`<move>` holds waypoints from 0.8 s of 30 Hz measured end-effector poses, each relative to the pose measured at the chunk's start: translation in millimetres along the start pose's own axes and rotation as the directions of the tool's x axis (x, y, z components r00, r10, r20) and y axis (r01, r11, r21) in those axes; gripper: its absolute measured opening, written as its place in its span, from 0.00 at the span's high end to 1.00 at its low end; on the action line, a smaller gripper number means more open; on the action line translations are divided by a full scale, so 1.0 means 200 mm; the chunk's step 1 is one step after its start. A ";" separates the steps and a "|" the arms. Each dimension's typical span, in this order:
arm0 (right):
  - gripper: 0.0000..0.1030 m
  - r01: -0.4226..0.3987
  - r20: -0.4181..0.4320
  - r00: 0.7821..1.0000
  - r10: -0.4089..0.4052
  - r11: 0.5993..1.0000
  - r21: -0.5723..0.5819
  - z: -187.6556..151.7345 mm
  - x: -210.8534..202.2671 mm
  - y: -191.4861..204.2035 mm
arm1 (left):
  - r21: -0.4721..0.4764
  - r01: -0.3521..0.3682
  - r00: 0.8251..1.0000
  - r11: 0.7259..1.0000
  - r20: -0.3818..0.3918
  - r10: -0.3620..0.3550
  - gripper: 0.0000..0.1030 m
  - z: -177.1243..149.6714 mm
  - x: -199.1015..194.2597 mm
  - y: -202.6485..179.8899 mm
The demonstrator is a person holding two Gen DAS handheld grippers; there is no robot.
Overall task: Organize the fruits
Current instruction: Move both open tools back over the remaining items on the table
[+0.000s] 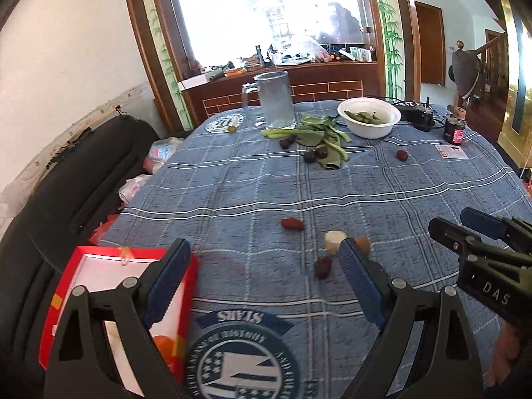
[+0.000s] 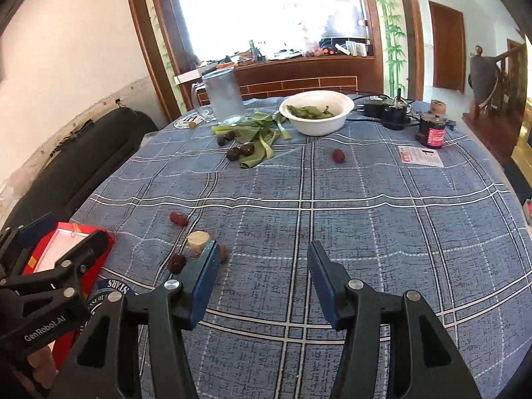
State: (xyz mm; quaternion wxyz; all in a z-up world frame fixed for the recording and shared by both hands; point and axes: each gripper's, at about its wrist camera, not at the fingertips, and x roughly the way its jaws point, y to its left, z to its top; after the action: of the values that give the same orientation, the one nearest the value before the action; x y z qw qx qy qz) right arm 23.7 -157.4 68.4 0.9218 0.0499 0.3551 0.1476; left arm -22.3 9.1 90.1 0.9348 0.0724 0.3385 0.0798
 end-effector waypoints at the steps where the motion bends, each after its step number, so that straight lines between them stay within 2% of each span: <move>1: 0.47 -0.005 0.000 1.000 0.005 1.000 0.001 0.00 0.00 0.00 | -0.001 0.005 1.000 1.000 -0.002 -0.005 0.12 0.00 0.01 -0.01; 24: 0.47 0.034 -0.005 0.999 -0.034 0.999 0.000 -0.03 0.02 0.00 | 0.026 0.010 1.000 1.000 0.006 -0.010 0.12 -0.01 -0.01 -0.03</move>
State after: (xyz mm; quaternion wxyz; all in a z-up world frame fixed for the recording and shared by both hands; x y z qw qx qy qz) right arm 22.9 -157.3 62.1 0.9233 0.0437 0.3580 0.1322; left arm -24.8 2.8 89.6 0.9352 0.0831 0.3369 0.0705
